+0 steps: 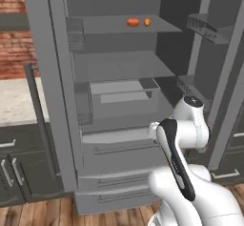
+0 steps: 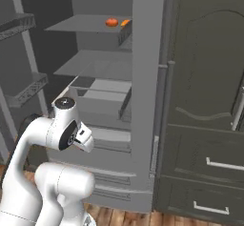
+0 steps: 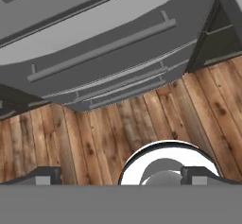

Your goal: Gather the squash and carrot from the fridge and place them on a tray on the dining counter. Then gather the fish and chicken drumstick from the fridge and place them on the other tray.

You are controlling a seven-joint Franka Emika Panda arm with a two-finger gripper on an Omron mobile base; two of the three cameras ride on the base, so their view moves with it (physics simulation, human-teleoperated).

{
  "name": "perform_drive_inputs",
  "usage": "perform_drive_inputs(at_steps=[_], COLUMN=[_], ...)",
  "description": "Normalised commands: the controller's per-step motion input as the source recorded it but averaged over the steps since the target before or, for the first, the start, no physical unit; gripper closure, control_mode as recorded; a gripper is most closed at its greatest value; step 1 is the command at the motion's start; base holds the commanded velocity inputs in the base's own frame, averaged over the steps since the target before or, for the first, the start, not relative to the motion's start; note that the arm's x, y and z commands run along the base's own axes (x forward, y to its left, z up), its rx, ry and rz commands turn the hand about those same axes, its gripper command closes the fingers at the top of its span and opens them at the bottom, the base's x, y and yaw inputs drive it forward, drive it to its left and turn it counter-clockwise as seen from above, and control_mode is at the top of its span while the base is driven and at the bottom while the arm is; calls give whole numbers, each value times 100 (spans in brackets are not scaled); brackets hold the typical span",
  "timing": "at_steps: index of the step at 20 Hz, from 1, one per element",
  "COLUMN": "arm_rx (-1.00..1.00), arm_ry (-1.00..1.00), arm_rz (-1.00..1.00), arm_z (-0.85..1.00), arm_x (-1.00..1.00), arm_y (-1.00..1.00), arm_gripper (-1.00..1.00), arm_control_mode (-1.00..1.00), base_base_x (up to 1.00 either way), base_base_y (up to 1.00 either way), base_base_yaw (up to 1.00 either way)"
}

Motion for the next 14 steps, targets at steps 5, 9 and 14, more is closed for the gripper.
perform_drive_inputs(at_steps=[5,9,14], arm_rx=[0,0,0], arm_ry=[0,0,0], arm_rz=[0,0,0], arm_z=[0,0,0], arm_x=[0,0,0], arm_y=[0,0,0], arm_gripper=[-100,-100,-100], arm_control_mode=[100,100,100], base_base_x=[76,18,34], base_base_y=[13,28,29], base_base_yaw=[-5,0,-1])
